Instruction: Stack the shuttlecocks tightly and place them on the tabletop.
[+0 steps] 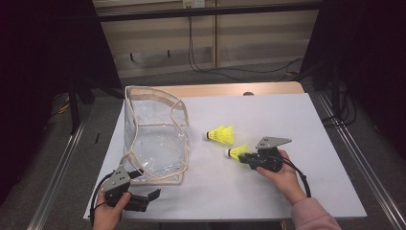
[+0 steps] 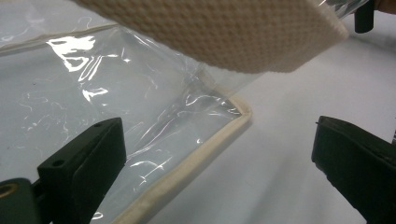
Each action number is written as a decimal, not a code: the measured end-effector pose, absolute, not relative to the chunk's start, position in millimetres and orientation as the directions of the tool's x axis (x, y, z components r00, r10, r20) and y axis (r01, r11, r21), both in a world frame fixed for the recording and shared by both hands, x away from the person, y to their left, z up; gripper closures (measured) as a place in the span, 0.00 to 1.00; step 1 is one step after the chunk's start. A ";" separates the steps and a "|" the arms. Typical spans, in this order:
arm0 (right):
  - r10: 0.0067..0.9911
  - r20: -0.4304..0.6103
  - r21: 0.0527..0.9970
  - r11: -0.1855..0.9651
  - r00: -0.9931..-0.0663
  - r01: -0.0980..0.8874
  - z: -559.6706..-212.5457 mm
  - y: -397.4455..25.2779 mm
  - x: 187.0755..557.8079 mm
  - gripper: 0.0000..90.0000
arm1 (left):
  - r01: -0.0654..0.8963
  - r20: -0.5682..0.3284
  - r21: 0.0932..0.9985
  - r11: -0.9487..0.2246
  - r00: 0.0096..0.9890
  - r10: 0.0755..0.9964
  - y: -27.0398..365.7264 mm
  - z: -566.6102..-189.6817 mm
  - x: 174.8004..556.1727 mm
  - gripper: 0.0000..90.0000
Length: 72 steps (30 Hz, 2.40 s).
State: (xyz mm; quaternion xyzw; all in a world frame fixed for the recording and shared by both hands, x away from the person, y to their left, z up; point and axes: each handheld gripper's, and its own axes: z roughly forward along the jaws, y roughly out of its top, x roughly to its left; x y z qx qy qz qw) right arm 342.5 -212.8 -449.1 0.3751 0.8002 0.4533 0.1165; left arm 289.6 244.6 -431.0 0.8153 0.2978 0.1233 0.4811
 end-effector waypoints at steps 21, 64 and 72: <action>0.678 0.178 0.827 0.289 -0.713 0.482 -440.0 -222.4 339.3 0.99 | 0.363 -0.088 0.865 -0.346 0.790 0.607 244.6 -431.6 289.8 0.03; 0.714 0.170 0.852 0.241 -0.679 0.466 -430.8 -242.4 344.7 1.00 | 0.363 -0.084 0.863 -0.352 0.789 0.608 244.8 -431.3 289.9 0.03; 0.713 0.174 0.851 0.238 -0.679 0.468 -430.7 -243.5 346.8 1.00 | 0.363 -0.084 0.863 -0.353 0.790 0.608 244.8 -431.4 290.1 0.03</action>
